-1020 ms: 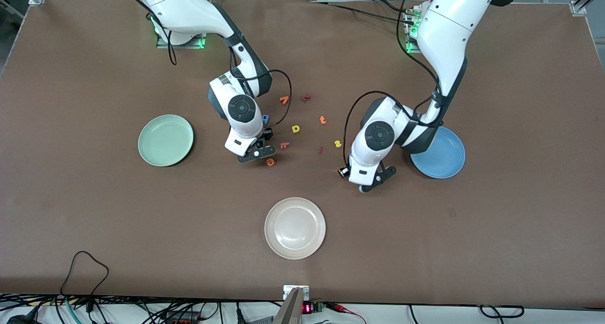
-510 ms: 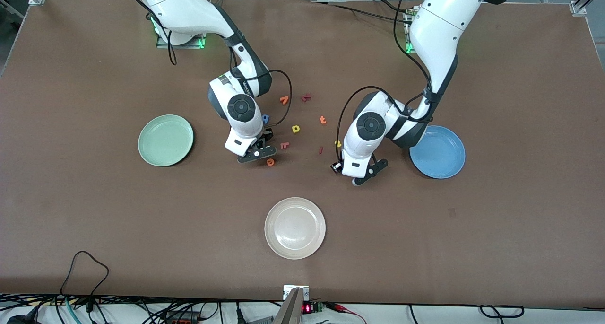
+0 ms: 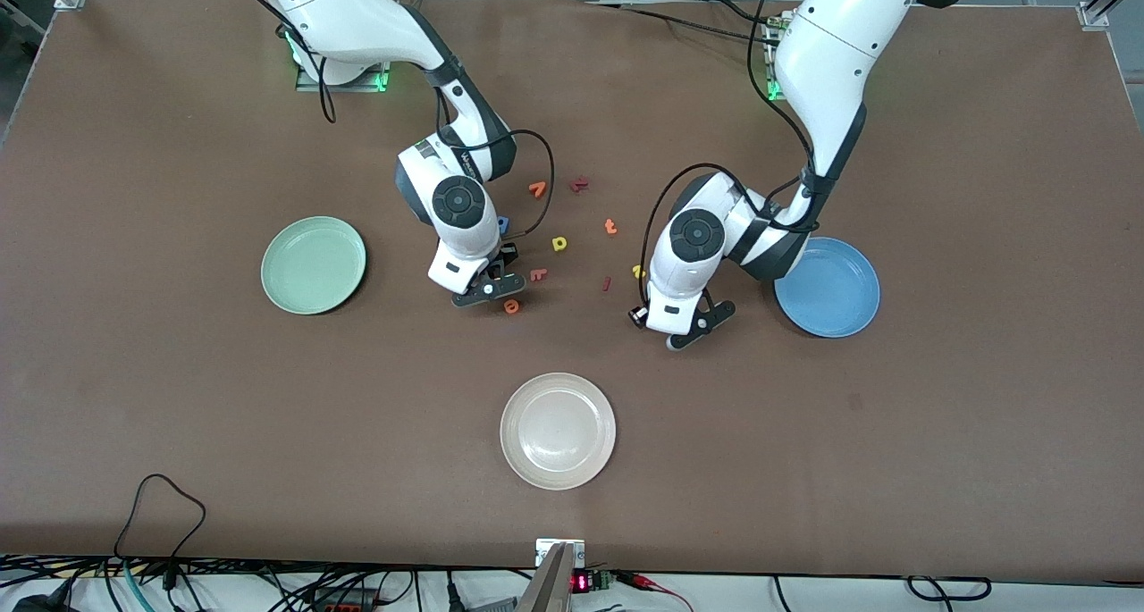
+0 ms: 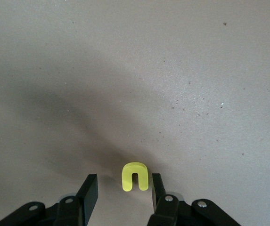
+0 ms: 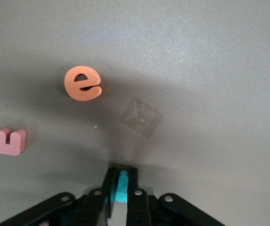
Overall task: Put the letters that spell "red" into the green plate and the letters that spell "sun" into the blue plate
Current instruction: 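Grasp the teal l and yellow n with the right and left grippers, then place the teal l on the green plate and yellow n on the blue plate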
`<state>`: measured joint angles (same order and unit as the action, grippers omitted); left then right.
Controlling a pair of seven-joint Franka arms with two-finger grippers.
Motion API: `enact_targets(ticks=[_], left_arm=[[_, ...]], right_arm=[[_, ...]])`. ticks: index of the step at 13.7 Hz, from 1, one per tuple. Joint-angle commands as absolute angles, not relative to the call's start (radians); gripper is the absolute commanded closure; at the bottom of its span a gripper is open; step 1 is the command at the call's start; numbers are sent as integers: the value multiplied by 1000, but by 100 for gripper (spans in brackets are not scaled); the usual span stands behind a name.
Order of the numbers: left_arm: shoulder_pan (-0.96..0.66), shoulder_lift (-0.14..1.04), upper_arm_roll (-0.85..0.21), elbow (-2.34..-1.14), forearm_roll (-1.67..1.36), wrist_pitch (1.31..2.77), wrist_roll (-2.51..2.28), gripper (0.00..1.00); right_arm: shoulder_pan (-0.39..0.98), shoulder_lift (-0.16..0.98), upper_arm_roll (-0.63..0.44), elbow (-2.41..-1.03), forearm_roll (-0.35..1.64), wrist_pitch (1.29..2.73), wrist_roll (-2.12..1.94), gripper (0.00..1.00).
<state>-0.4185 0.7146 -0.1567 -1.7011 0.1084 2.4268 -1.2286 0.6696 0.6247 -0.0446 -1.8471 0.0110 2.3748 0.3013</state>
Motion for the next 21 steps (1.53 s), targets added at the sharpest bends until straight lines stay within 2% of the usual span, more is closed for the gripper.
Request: enact_targets(ticks=[1,5,9,10,12,13,15,17,21], left_arm=[[-422,706,-150,-1724,137,2476,-1252,47],[-426,716,-150,-1720,137,2480,-1250,47],[-426,735,-150,-1721,137,2514,-1250,51],[-425,733,-152,-1720,137,2514,-1247,57],[-423,732,-152,-1720,138,2508,-1243,80],[-423,732,-152,-1718,138,2505,-1243,85],[-423,724,-150,-1718,140,2499,-1239,86],[-414,672,-149,-1713,161,2389,-1200,86],[-356,583,-138,-1715,178,2111,-989,85]], right_arm=[[667,629,-44,-1850,23,2391,288,95],[620,533,-48,-1847,25,2370,287,100],[453,446,-57,-1848,15,2303,253,100],[384,445,-57,-1848,15,2290,212,100],[269,439,-57,-1853,6,2257,164,100],[229,428,-57,-1859,6,2214,116,100],[177,420,-57,-1864,6,2131,20,100],[167,384,-57,-1946,6,2143,15,100],[166,288,-57,-2196,-2,2331,14,100]])
